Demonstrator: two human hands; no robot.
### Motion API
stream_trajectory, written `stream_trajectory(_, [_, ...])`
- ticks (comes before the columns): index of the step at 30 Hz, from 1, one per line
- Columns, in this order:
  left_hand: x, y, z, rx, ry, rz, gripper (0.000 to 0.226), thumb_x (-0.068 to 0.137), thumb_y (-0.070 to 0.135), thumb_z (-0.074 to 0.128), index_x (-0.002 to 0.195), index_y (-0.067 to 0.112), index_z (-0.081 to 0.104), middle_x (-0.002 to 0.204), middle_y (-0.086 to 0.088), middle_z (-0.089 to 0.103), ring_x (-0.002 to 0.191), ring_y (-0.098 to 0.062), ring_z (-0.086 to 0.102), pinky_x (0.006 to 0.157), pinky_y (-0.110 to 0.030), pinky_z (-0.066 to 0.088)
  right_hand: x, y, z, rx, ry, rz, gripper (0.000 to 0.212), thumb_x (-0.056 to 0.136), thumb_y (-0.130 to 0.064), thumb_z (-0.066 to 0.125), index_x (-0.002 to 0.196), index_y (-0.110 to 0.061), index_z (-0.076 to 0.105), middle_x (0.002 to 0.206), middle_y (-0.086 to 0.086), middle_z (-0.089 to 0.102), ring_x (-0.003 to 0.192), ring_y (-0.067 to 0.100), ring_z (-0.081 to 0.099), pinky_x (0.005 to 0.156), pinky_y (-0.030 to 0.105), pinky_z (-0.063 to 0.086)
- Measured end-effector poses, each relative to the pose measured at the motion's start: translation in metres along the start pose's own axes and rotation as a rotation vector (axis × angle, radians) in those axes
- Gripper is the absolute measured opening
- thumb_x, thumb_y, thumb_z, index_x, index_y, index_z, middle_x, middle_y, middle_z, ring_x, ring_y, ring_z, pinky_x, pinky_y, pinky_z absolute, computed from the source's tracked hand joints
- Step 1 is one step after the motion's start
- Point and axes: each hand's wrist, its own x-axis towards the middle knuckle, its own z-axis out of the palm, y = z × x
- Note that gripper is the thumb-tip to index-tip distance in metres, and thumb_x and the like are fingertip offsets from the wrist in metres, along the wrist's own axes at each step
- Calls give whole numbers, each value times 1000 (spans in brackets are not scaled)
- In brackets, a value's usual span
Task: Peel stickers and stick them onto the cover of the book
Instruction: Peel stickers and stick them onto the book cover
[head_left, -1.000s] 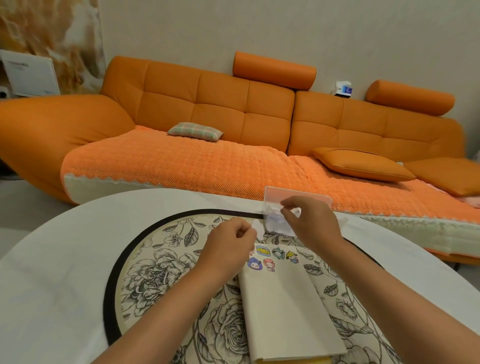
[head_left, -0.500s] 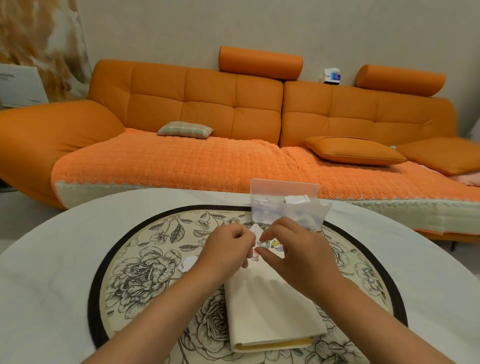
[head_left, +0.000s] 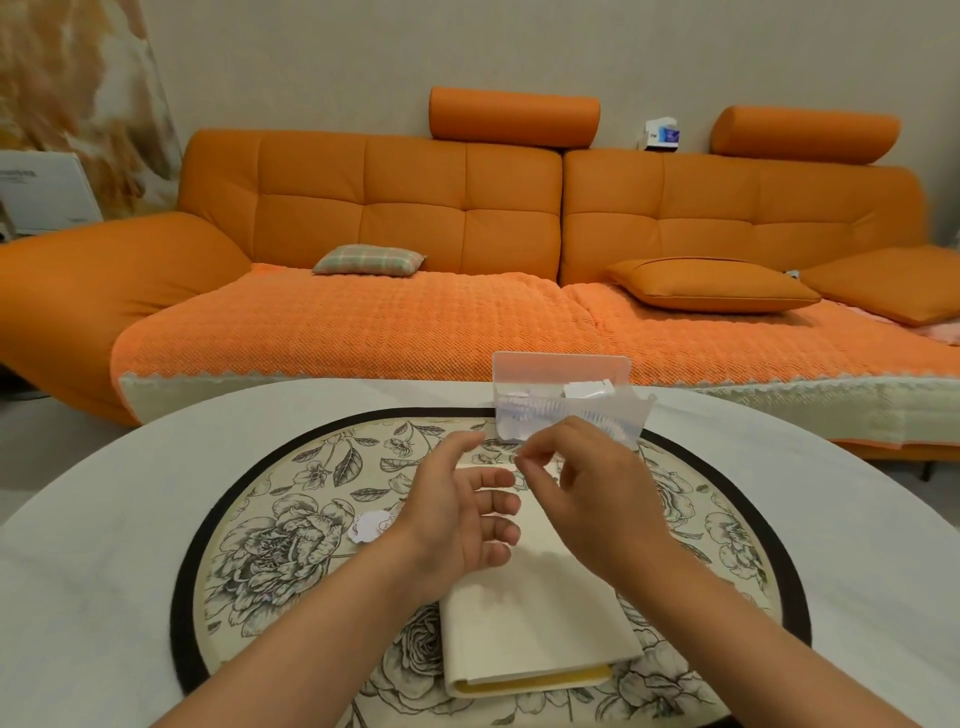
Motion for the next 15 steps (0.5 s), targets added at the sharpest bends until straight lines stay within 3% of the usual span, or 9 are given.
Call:
stream_trajectory(3, [3,2,-1,43,101,127,38,94,41,51,101,5,61,70,-8,59,52,-21,52,51,-26,37,7,-6,-4,506,-71,465,11,83,-31,79,80,-23,74,70,-12,66,51,2,51,51,16,39])
stream_trajectory(6, [5,3,-5,270,189,297,21,97,23,59,104,5,67,75,-6,64,55,-19,57,50,-26,43,11,-5,-8,927,-188,842,19,84,-24,77,92,-7,77,71,1,60,48,12,45,47,23,33])
stream_trajectory(11, [4,-1,-4,422,216,410,11,95,13,63,87,9,68,69,-4,66,55,-16,57,49,-25,43,7,-1,-6,1054,-319,950,14,91,-21,69,96,-10,76,77,1,59,53,13,46,49,25,35])
stream_trajectory(15, [6,-2,-5,428,238,432,12,95,17,65,88,8,68,67,-2,67,55,-16,58,49,-25,43,7,-1,-5,1053,-335,949,12,92,-21,68,94,-11,75,76,0,60,54,13,47,50,26,36])
